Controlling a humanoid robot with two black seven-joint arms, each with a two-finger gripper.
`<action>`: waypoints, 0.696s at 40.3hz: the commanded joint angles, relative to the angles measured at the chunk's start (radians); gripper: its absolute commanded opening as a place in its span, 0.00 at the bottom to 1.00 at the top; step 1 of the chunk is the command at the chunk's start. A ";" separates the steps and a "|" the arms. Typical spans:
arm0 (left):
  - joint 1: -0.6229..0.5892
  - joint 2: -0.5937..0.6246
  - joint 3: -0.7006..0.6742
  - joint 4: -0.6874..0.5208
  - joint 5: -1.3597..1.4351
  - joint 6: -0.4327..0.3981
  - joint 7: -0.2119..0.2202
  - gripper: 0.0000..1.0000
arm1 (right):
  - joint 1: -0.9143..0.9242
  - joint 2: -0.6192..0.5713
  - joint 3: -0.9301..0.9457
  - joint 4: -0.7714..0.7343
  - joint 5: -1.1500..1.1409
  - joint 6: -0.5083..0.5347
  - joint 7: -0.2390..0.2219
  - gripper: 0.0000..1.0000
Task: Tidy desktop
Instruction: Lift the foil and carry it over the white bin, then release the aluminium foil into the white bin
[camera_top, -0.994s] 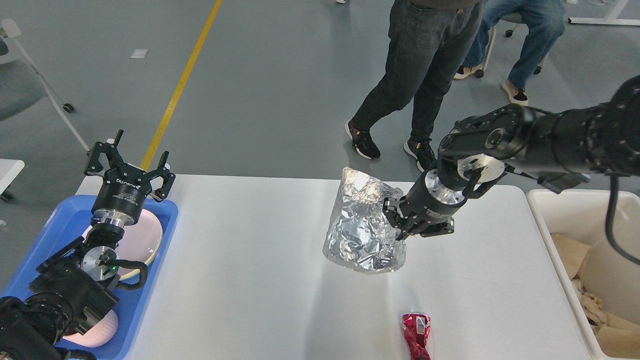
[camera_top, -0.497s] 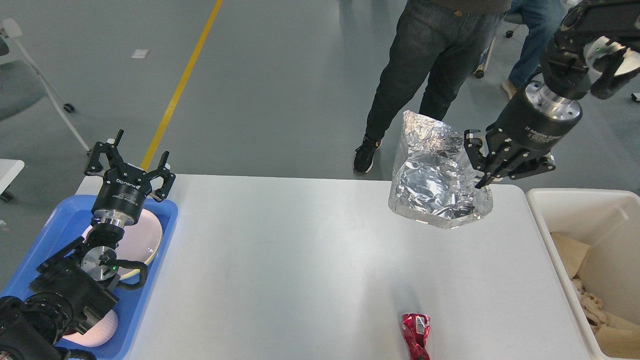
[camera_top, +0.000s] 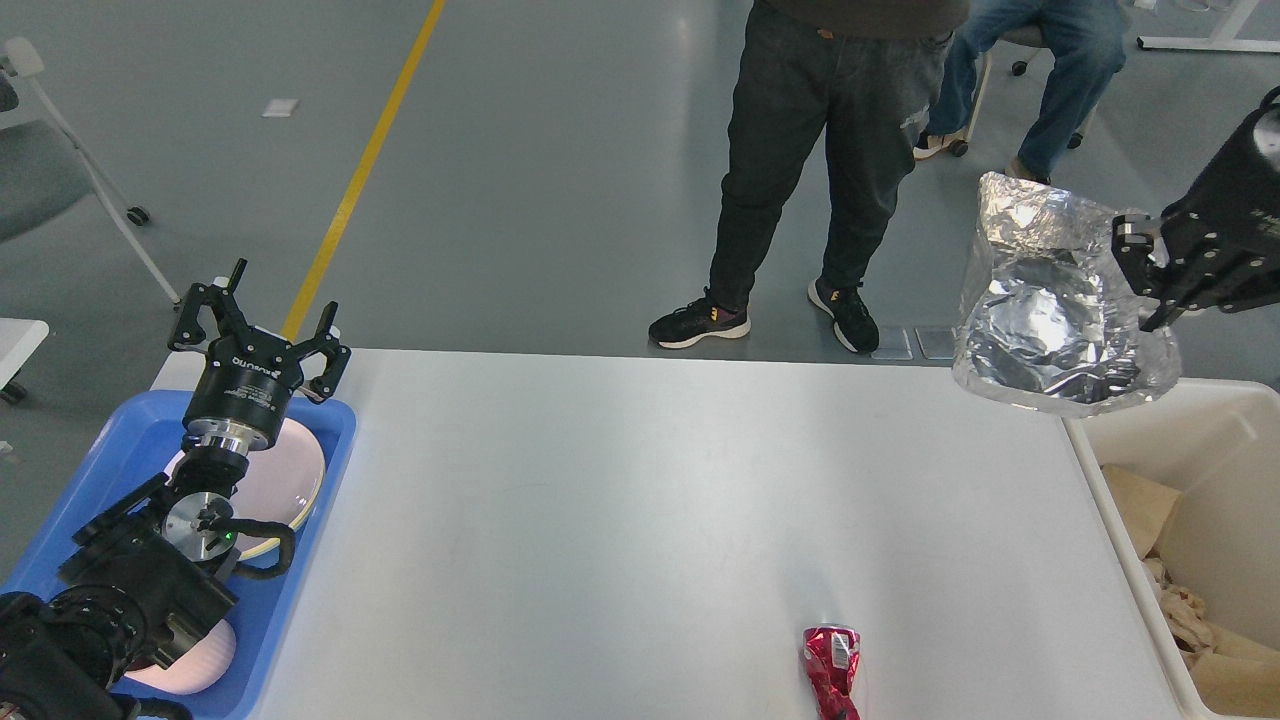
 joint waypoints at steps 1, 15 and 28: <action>0.000 0.000 0.000 0.000 0.000 0.000 0.002 0.96 | -0.009 -0.046 -0.049 -0.056 -0.072 0.000 0.000 0.00; 0.000 0.000 0.000 0.000 0.000 0.000 0.002 0.96 | -0.156 -0.202 -0.078 -0.218 -0.247 0.000 -0.002 0.00; 0.000 0.000 0.000 0.000 0.000 0.000 0.002 0.96 | -0.523 -0.251 -0.068 -0.462 -0.229 -0.061 0.000 0.00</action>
